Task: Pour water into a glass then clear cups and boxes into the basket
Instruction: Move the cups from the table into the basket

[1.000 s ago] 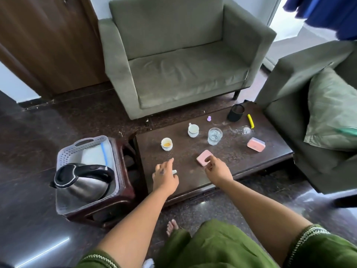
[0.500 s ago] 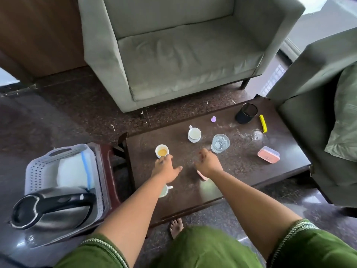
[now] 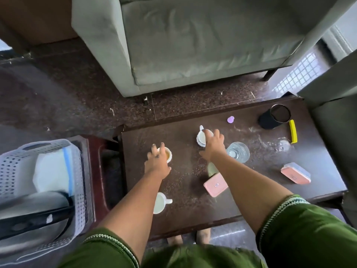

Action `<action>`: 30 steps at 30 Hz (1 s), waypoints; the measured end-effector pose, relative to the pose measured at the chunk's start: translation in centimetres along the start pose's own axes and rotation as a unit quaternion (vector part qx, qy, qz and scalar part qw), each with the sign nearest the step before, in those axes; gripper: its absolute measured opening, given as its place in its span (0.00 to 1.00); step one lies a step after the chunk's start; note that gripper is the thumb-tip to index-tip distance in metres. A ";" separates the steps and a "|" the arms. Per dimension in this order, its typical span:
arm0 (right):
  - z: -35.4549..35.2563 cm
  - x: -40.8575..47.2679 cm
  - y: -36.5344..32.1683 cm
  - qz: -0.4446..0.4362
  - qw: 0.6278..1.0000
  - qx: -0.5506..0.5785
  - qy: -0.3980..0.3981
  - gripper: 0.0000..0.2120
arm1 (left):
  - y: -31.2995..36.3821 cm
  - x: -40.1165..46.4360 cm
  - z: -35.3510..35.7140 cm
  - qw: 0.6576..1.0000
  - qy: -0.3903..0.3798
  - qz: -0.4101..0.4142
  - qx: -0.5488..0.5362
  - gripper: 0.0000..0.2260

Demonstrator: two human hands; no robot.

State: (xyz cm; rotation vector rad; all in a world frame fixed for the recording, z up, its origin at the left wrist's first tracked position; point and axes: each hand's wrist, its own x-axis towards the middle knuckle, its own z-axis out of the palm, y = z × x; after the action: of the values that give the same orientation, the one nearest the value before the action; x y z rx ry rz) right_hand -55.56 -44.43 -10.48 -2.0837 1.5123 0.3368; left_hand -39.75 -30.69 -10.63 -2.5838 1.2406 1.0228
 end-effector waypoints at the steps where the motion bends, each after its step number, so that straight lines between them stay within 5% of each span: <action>1: 0.2 0.8 0.2 -0.004 1.000 -0.008 -0.003 0.42 | -0.2 0.6 0.4 1.000 -0.003 -0.003 -0.004 0.44; 5: 1.1 3.5 0.4 -0.021 0.998 -0.046 -0.031 0.44 | -0.8 2.7 2.2 1.000 -0.008 -0.009 -0.015 0.45; 12: 1.6 5.0 0.0 -0.034 0.992 -0.111 -0.057 0.37 | -1.1 4.3 3.5 0.997 0.046 -0.003 -0.058 0.31; 17: 0.7 4.1 -1.0 -0.032 0.996 -0.069 -0.053 0.32 | -0.2 3.8 2.5 0.995 0.065 0.000 -0.076 0.28; 30: -6.2 -6.6 -6.8 -0.095 0.992 -0.053 -0.068 0.22 | 1.2 -7.3 -6.5 0.993 0.095 0.006 -0.069 0.25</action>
State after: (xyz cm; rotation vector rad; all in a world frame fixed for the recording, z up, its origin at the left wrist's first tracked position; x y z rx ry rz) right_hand -52.17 -41.02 -0.24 -2.2175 1.2294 0.4848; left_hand -40.44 -29.06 -0.96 -2.8414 1.2682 0.9128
